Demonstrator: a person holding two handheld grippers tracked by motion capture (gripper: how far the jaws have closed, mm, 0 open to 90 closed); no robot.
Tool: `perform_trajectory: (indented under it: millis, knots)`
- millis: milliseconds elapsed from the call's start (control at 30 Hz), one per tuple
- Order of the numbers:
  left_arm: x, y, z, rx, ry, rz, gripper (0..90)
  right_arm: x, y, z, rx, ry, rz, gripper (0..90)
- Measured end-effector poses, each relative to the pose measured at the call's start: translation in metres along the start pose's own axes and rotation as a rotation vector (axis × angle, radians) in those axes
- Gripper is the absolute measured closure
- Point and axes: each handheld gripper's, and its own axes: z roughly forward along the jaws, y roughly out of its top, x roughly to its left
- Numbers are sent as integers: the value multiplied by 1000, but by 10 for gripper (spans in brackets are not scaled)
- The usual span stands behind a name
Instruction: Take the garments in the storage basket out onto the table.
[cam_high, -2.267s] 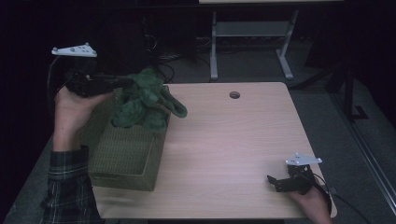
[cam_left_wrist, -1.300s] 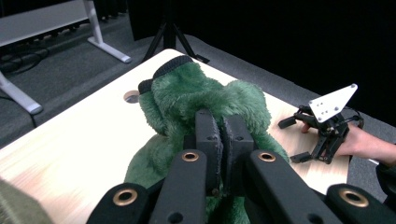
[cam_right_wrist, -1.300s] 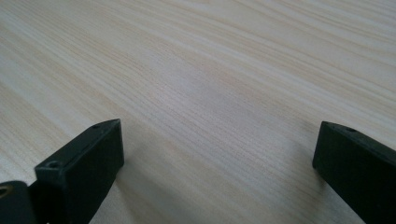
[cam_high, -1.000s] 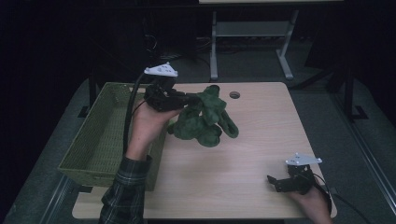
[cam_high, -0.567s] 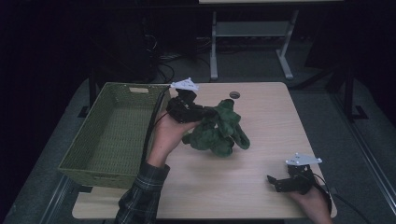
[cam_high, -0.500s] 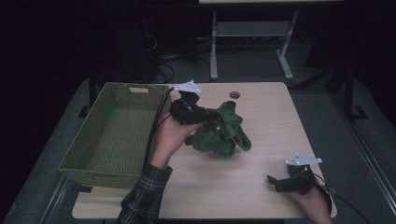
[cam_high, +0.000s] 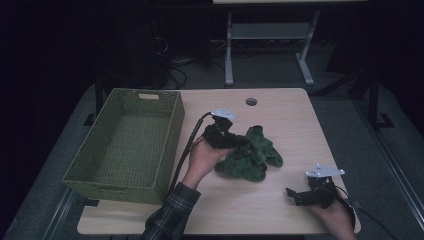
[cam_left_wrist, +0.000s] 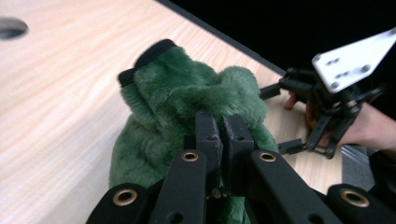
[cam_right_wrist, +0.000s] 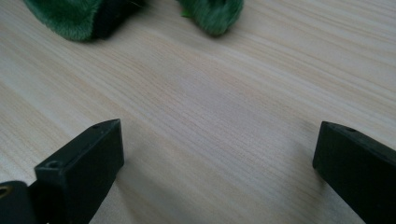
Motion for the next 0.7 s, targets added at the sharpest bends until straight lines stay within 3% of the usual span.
perform_trajectory:
  millis: [367, 633, 700]
  knots:
    - [31, -35, 39, 71, 30, -2, 860, 0, 0, 0, -1, 2, -3, 14]
    - [39, -50, 58, 117, 32, 28, 839, 0, 0, 0, -1, 3, -3, 14]
    - [38, -50, 57, 115, 35, 35, 765, 0, 0, 0, -1, 3, -3, 14]
